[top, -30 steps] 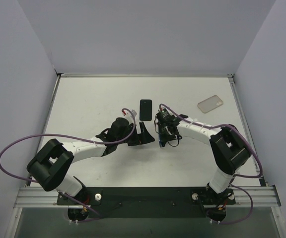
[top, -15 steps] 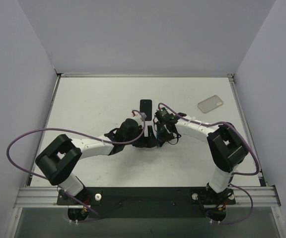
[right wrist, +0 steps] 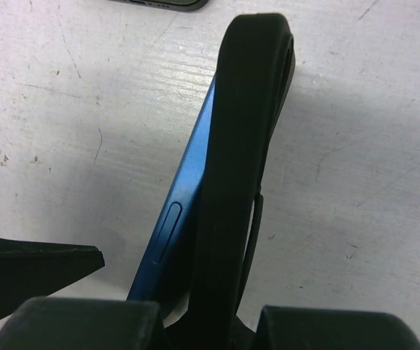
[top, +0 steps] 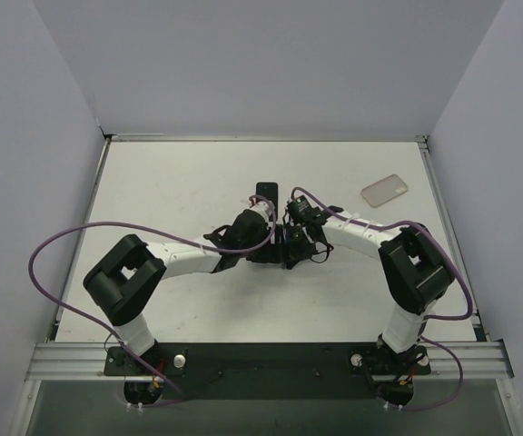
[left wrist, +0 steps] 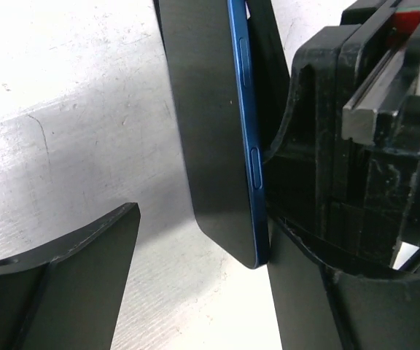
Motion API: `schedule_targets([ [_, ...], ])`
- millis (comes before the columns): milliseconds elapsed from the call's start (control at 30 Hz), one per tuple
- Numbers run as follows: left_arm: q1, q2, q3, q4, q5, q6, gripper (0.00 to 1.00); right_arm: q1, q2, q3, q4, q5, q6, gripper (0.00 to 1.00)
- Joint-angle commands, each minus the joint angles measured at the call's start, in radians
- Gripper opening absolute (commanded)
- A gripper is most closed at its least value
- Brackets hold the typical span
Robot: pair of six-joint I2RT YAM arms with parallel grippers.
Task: Take the phone out of the phone case
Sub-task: Remove the phone case from the phone.
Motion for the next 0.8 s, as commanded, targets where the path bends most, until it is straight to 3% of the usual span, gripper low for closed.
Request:
schedule_targets([
  [0,-0.005,0.03,0.079,-0.007,-0.047,0.022,0.76,0.017,0.03,-0.058,-0.043,-0.158,-0.002,0.0],
  [167,-0.006,0.066,0.104,-0.016,-0.047,0.019,0.6,-0.009,0.004,-0.071,-0.044,-0.174,0.001,0.0],
  [200,-0.005,0.065,0.102,-0.015,-0.042,0.019,0.45,-0.016,-0.002,-0.072,-0.044,-0.18,0.004,0.0],
  [267,-0.005,0.056,0.102,-0.018,-0.042,0.021,0.3,-0.038,-0.021,-0.083,-0.046,-0.187,0.006,0.0],
  [300,-0.003,0.05,0.102,-0.024,-0.044,0.021,0.16,-0.049,-0.027,-0.086,-0.047,-0.19,0.004,0.0],
  [400,-0.003,0.03,0.128,-0.081,-0.045,0.022,0.0,-0.077,-0.048,-0.095,-0.052,-0.191,0.0,0.0],
  [700,0.01,-0.095,0.185,-0.265,-0.042,0.077,0.0,-0.193,-0.16,-0.08,-0.073,-0.166,0.032,0.0],
  [767,0.041,-0.127,0.188,-0.3,0.011,0.093,0.0,-0.252,-0.209,-0.078,-0.073,-0.148,0.041,0.0],
])
